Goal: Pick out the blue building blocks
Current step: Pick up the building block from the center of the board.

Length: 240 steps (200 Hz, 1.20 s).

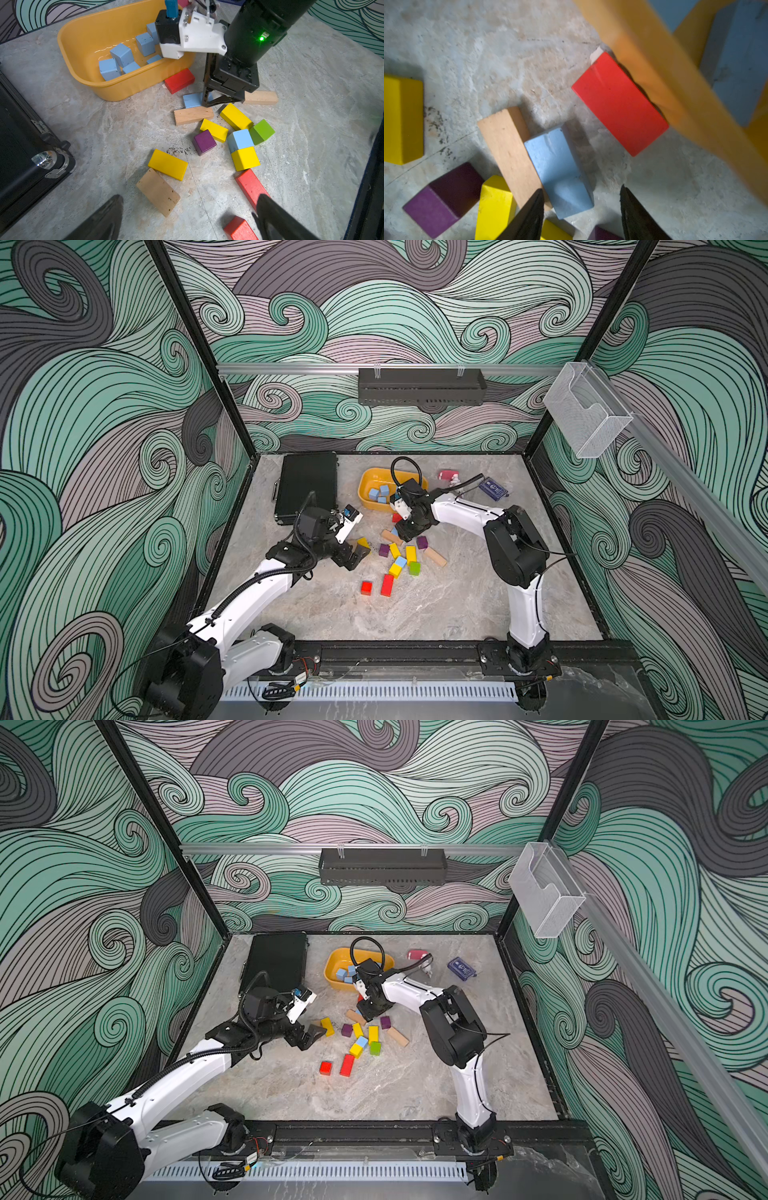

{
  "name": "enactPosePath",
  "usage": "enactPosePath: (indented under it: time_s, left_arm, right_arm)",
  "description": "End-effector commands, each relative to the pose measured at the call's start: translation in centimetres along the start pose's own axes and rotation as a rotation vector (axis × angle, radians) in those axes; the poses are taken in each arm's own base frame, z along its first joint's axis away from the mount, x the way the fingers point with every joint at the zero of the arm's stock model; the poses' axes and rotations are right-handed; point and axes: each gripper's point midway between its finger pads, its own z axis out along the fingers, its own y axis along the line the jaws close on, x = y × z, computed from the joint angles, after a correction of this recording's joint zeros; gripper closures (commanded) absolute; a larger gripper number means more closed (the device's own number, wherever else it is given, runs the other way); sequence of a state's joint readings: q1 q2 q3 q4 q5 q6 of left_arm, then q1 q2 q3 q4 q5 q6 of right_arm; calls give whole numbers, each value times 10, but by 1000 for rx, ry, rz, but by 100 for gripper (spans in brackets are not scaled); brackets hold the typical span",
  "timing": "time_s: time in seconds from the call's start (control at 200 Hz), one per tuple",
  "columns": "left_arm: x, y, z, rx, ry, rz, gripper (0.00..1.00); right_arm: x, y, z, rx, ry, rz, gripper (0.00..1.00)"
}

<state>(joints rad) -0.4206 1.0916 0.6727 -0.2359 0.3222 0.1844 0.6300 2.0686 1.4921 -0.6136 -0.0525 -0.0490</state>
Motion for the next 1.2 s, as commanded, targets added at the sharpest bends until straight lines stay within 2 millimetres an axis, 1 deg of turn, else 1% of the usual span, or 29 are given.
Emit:
enactPosePath:
  time_s: [0.0,0.185,0.32,0.455,0.67,0.871,1.196]
  left_arm:
    - [-7,0,-3,-6,-3,19,2]
    - [-7,0,-4,-9,-6,20,1]
    - [-7,0,-5,-9,-6,21,1]
    - [-8,0,-5,-9,-9,22,1]
    - [-9,0,-6,-11,-15,21,1]
    - [-11,0,-7,-11,-20,23,2]
    - [-9,0,-6,-11,-13,21,1]
  right_arm:
    - [6,6,10,7,42,-24,41]
    - [6,5,9,22,44,-31,42]
    - [7,5,0,28,30,-26,43]
    - [7,5,-9,30,15,-28,41]
    - [13,4,-16,36,11,-29,41]
    - [22,1,-11,50,38,-37,42]
    - [26,-3,-2,69,69,-55,42]
